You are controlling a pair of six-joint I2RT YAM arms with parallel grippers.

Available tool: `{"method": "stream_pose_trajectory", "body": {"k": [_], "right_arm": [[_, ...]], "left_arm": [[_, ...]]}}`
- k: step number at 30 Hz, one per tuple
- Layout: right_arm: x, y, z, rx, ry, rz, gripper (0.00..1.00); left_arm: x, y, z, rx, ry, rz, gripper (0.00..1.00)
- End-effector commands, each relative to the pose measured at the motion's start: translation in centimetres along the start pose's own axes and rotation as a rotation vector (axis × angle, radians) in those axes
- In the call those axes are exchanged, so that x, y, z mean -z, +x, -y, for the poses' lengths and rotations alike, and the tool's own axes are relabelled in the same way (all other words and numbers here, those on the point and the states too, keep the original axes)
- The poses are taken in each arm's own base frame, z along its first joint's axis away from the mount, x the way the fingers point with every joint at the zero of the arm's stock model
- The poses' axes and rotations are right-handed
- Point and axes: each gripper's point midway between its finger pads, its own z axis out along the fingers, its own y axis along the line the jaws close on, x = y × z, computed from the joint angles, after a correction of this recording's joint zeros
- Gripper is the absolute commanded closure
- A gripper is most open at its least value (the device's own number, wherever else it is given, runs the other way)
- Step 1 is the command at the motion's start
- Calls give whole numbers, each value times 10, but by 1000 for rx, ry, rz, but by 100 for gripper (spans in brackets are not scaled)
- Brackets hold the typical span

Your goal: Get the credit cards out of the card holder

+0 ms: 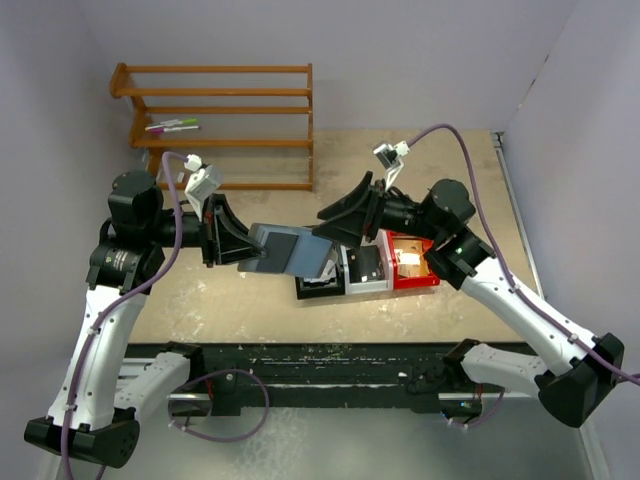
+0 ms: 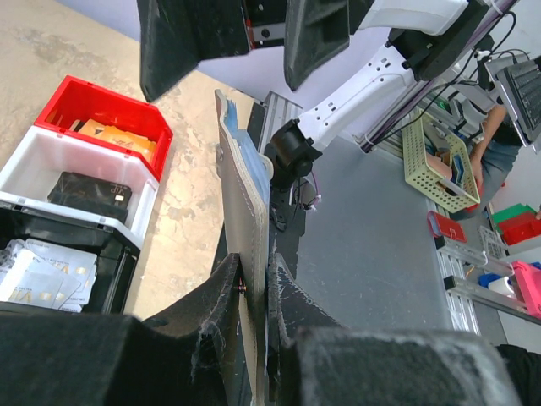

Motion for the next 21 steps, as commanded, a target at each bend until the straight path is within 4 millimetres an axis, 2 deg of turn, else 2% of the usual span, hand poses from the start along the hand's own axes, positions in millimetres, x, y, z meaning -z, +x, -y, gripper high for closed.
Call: {"method": "stream_pose_trajectory", "body": {"k": [1, 6, 10, 12, 15, 17, 21], "right_arm": [[1, 7, -31, 46, -141, -29, 21], [-7, 30, -20, 25, -103, -91, 43], [-17, 40, -8, 24, -41, -110, 60], [-22, 41, 0, 24, -1, -118, 72], [-27, 42, 13, 20, 70, -107, 97], [-27, 38, 17, 20, 92, -79, 100], [-24, 31, 10, 28, 69, -23, 100]], "left_arm": [[0, -4, 7, -49, 26, 4, 100], [-2, -6, -1, -30, 5, 8, 100], [-3, -6, -10, -14, -30, 13, 100], [-3, -7, -13, -8, -44, 16, 100], [-3, -8, -10, -8, -32, 16, 99], [-2, -8, -4, -10, -8, 16, 91], [0, -6, 12, -27, 59, 10, 65]]}}
